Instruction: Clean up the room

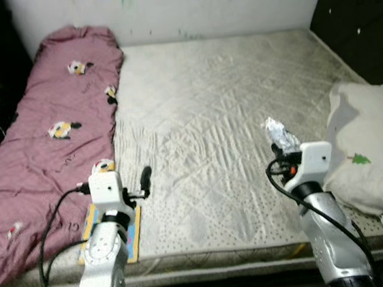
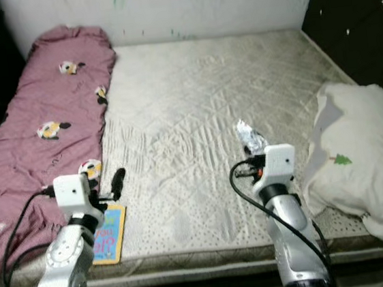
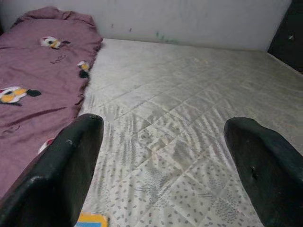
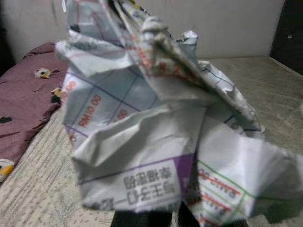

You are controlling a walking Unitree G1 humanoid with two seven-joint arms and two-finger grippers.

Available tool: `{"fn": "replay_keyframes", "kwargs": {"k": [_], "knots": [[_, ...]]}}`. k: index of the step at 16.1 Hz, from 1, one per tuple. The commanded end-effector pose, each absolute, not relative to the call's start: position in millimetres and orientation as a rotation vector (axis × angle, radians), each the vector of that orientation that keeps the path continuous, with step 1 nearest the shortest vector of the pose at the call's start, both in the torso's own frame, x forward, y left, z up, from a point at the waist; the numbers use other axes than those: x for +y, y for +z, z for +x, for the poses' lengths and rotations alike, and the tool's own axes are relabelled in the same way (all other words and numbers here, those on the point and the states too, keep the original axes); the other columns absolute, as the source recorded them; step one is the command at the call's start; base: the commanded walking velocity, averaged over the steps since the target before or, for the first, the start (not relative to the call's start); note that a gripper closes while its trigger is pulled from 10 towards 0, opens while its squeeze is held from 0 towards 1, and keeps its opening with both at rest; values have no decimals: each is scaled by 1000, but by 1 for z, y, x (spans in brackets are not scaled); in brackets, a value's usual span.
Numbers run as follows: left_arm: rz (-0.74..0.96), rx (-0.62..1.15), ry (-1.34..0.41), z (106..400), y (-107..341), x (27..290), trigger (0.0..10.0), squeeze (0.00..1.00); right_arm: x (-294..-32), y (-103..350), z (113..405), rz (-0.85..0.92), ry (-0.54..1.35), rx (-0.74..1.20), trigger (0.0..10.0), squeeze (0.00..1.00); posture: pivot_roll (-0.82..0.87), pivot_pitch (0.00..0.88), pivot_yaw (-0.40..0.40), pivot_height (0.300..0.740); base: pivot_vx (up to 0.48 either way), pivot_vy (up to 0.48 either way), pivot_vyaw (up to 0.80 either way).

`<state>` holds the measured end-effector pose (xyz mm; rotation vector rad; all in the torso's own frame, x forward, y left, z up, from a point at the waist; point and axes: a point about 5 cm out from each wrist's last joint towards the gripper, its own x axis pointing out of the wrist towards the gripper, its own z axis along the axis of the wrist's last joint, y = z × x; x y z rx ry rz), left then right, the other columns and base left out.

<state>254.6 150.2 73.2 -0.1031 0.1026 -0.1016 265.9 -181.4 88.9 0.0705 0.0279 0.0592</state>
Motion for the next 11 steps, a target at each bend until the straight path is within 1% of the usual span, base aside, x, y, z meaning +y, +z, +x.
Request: {"fn": "replay_keyframes", "kwargs": {"k": [1,11], "knots": [[-106,111,-89,254,73,153,10000,0,-181,89,266,75,62,28,10000,0,-22,8,0,740,0,480,-800],[-115,115,-99,253,71,147,10000,0,-179,93,266,45,89,10,10000,0,-29,7,-7,740,0,480,0]]}}
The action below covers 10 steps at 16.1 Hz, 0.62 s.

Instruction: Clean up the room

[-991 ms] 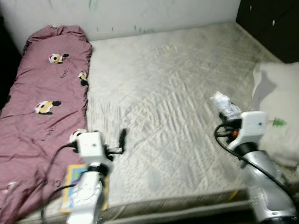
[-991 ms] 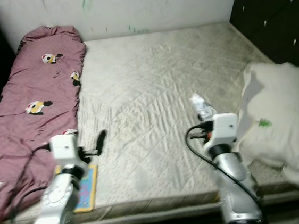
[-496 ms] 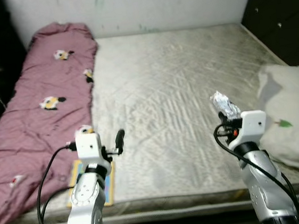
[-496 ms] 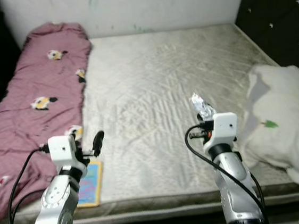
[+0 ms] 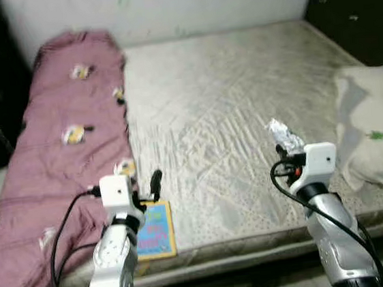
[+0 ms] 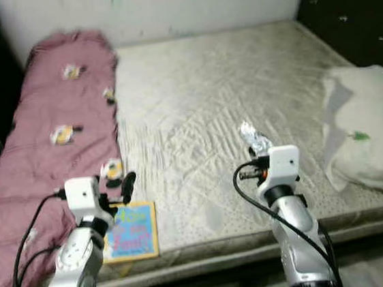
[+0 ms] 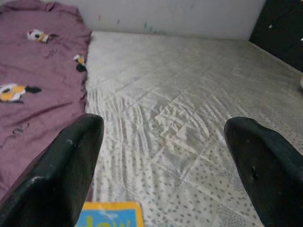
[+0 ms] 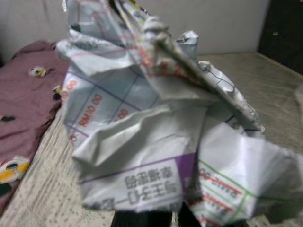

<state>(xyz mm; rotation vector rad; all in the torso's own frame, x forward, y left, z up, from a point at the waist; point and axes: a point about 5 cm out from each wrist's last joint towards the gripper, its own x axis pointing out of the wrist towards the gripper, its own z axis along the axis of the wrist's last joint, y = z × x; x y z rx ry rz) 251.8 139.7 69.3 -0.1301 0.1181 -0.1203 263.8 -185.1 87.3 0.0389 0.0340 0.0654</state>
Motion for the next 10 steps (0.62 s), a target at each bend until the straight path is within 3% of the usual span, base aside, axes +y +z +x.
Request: {"fn": "replay_keyframes", "kwargs": {"k": [1,5,10], "knots": [[-115,115,-99,253,71,147,10000,0,-179,93,266,45,92,9,10000,0,-29,8,-8,740,0,480,0],[-115,116,-91,252,70,147,10000,0,-174,92,265,19,125,7,10000,0,-26,5,-11,740,0,480,0],[-109,114,-89,253,70,148,10000,0,-172,94,267,0,136,-4,10000,0,-23,6,-14,740,0,480,758]]}}
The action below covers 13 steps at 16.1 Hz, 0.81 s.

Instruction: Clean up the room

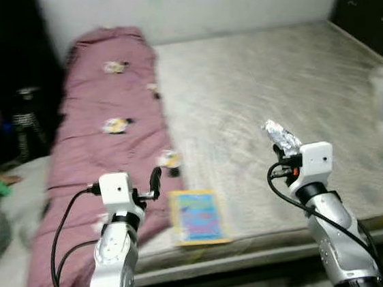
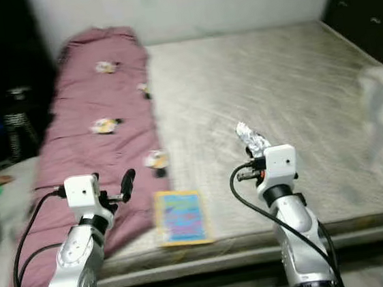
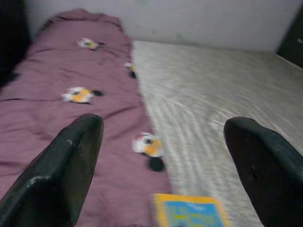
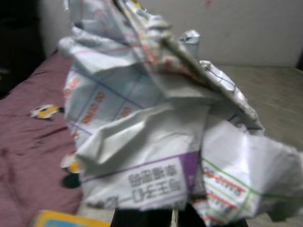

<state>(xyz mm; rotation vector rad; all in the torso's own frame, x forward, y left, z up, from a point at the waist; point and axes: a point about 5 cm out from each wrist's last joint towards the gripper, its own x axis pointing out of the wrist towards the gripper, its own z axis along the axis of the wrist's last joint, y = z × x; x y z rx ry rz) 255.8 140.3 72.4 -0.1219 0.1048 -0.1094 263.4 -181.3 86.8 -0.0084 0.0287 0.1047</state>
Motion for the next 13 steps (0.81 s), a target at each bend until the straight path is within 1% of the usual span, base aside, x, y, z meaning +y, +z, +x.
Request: {"fn": "replay_keyframes", "kwargs": {"k": [1,9,13], "knots": [[-109,111,-85,254,71,148,10000,0,-172,94,267,-4,137,-6,10000,0,-21,7,-14,740,0,480,800],[-101,109,-74,254,70,147,10000,0,-168,95,267,-19,154,-17,10000,0,-29,6,-12,740,0,480,800],[-75,82,-31,254,71,150,10000,0,-168,94,267,-22,158,-19,10000,0,-26,9,-12,740,0,0,800]]}}
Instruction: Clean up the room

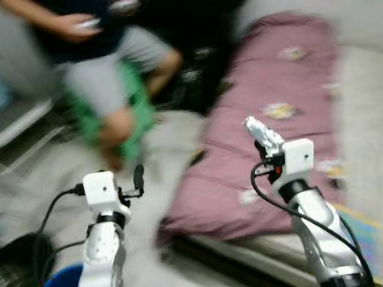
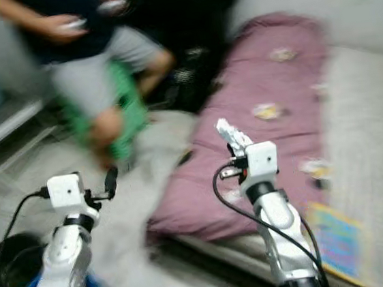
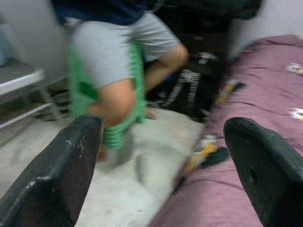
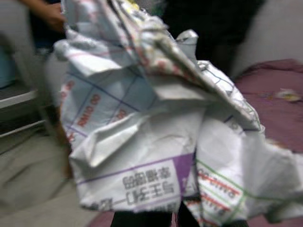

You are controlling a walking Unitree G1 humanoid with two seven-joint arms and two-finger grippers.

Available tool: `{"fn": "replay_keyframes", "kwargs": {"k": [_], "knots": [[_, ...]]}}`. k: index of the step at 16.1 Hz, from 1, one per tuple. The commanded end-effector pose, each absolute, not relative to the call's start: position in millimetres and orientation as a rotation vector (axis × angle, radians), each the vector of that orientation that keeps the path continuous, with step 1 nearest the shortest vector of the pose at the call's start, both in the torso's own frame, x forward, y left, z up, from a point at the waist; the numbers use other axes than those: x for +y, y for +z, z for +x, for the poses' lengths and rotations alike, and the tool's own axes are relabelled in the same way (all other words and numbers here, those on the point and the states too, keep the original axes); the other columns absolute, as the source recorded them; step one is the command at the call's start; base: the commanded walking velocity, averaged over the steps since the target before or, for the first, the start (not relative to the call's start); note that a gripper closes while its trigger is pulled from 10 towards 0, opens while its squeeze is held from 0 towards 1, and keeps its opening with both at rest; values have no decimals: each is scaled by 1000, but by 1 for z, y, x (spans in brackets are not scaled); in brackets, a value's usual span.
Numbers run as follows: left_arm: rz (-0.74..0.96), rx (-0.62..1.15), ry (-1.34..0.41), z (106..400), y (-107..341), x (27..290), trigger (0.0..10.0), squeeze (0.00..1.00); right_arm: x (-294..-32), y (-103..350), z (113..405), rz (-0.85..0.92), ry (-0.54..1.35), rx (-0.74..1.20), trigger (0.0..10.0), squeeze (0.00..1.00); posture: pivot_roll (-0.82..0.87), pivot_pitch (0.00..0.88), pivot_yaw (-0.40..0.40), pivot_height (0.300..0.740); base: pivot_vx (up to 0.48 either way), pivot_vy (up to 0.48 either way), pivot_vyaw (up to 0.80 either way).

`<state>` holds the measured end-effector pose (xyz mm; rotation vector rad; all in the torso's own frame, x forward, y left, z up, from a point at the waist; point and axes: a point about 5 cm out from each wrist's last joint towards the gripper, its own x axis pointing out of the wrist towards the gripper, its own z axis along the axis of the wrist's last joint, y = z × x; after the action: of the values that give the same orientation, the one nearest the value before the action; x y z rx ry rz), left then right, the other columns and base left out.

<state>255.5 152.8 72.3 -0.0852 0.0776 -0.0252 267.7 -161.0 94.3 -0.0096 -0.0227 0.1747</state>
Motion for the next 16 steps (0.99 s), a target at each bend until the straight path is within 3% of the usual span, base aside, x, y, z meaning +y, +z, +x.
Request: {"fn": "replay_keyframes", "kwargs": {"k": [1,6,16], "knots": [[-87,76,-15,254,71,151,10000,0,-168,94,267,-21,159,-19,10000,0,-26,9,-12,740,0,0,800],[-81,149,-6,252,66,154,10000,0,-167,94,266,-18,161,-17,10000,0,-24,13,-10,740,0,0,800],[0,87,59,246,65,162,10000,0,-166,96,269,-31,172,-20,10000,0,-27,18,-15,740,0,0,800]]}}
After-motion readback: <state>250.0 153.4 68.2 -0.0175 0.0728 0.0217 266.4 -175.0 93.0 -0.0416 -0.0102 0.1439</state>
